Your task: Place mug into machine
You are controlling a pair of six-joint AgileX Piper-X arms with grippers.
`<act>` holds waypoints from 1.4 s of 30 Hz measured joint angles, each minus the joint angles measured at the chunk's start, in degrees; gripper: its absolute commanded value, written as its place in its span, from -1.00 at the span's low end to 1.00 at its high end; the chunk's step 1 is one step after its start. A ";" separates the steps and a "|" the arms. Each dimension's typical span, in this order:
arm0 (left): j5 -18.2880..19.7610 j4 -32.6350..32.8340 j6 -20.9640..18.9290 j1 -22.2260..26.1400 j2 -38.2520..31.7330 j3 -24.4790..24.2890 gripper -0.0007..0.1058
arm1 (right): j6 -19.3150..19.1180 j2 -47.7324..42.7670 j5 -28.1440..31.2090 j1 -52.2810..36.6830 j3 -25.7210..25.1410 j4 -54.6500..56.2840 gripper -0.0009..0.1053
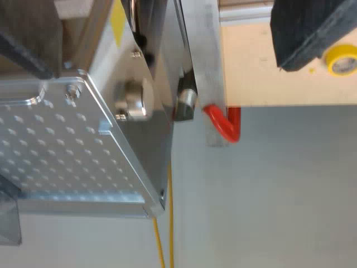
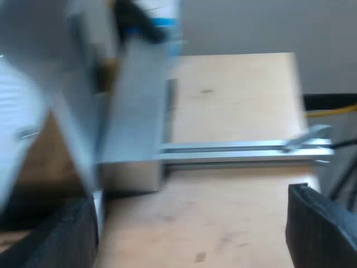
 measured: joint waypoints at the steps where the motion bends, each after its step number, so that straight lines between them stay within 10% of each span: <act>1: 0.11 1.15 0.25 0.00 -0.66 0.00 0.47 | -0.87 -0.86 -0.35 -3.48 0.00 0.25 0.36; 21: -9.29 23.11 6.02 -4.05 -28.72 -0.68 0.47 | -4.12 -26.85 -2.52 -11.34 0.00 13.08 0.36; 30: -13.28 33.88 6.10 -3.78 -28.83 -2.61 0.47 | -3.92 -39.79 -2.52 -11.34 3.94 16.08 0.36; 42: -16.06 30.27 6.10 -3.78 -28.83 3.95 0.47 | -2.35 -41.01 -5.12 -11.34 17.29 8.14 0.36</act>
